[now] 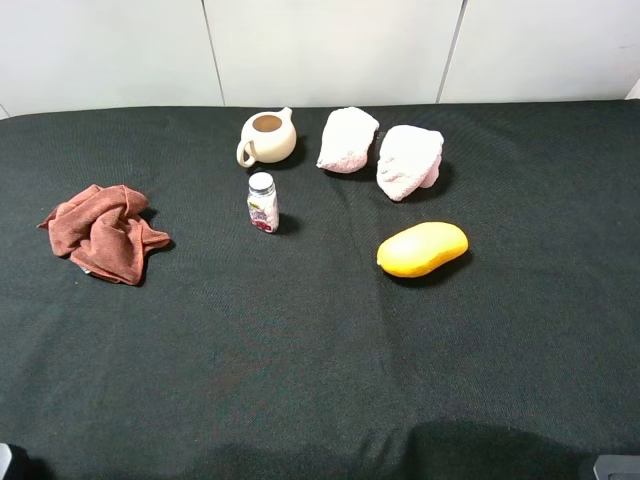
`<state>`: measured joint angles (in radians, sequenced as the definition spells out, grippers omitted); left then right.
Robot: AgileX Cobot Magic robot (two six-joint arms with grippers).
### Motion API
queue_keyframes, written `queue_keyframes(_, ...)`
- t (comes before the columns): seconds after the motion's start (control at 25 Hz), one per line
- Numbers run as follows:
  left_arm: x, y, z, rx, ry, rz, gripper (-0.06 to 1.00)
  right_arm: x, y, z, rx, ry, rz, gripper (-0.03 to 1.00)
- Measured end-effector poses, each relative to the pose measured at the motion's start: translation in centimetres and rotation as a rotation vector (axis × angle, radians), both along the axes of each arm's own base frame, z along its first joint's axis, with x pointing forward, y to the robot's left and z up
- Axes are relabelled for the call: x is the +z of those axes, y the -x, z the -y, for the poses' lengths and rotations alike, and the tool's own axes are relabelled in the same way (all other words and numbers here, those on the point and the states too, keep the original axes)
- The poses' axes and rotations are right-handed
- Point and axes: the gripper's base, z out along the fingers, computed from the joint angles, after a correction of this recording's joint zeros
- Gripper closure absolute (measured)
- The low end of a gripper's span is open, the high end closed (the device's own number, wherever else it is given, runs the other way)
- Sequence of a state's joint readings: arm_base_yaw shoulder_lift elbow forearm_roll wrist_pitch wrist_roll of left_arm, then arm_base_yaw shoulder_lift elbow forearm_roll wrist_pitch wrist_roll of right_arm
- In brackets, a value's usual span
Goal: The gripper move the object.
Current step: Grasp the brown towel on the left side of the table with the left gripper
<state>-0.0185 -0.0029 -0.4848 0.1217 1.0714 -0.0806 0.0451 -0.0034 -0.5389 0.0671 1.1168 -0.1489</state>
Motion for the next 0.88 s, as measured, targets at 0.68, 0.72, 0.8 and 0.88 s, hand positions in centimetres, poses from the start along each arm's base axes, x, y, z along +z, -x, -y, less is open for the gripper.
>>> queue_keyframes(0.68,0.00,0.00,0.00,0.000,0.000,0.000,0.19,0.01,0.00,0.00,0.000,0.000,0.001,0.27)
queue_keyframes(0.72,0.00,0.00,0.00,0.000,0.000,0.000,0.19,0.01,0.00,0.00,0.000,0.000,0.001,0.27)
queue_keyframes(0.8,0.00,0.00,0.00,0.000,0.000,0.000,0.19,0.01,0.00,0.00,0.000,0.000,0.001,0.27)
queue_keyframes(0.88,0.00,0.00,0.00,0.000,0.000,0.000,0.19,0.01,0.00,-0.01,0.000,-0.001,0.001,0.27)
